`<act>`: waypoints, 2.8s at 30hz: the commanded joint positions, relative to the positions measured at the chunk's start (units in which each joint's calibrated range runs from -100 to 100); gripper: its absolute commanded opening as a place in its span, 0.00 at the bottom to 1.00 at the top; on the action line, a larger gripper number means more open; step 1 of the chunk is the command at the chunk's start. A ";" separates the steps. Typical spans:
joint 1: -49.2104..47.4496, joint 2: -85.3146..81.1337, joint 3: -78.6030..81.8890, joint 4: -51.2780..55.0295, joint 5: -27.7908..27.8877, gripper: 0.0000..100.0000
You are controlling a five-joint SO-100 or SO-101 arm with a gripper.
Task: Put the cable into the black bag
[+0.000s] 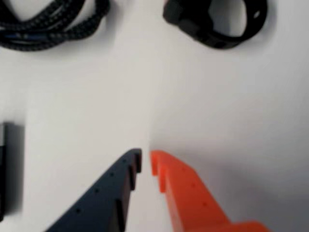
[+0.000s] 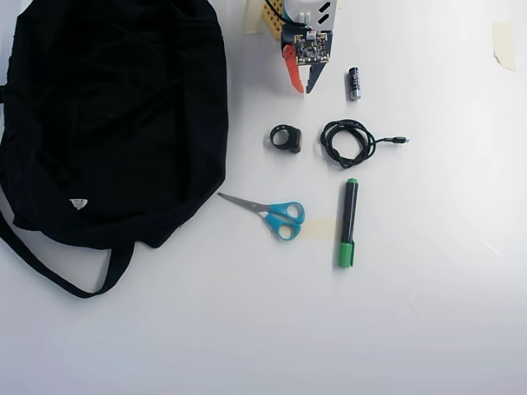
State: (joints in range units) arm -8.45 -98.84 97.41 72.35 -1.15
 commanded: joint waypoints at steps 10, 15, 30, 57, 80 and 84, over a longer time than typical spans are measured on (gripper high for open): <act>0.37 -0.42 1.88 -17.48 -0.32 0.02; 0.37 4.73 1.07 -39.96 0.20 0.02; 1.64 48.63 -25.35 -89.14 -0.16 0.02; 3.29 96.85 -99.92 -56.84 0.10 0.02; 2.77 95.77 -97.32 -56.67 0.26 0.02; 2.77 95.68 -97.23 -56.67 0.26 0.02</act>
State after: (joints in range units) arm -5.44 -1.62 1.34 15.33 -1.20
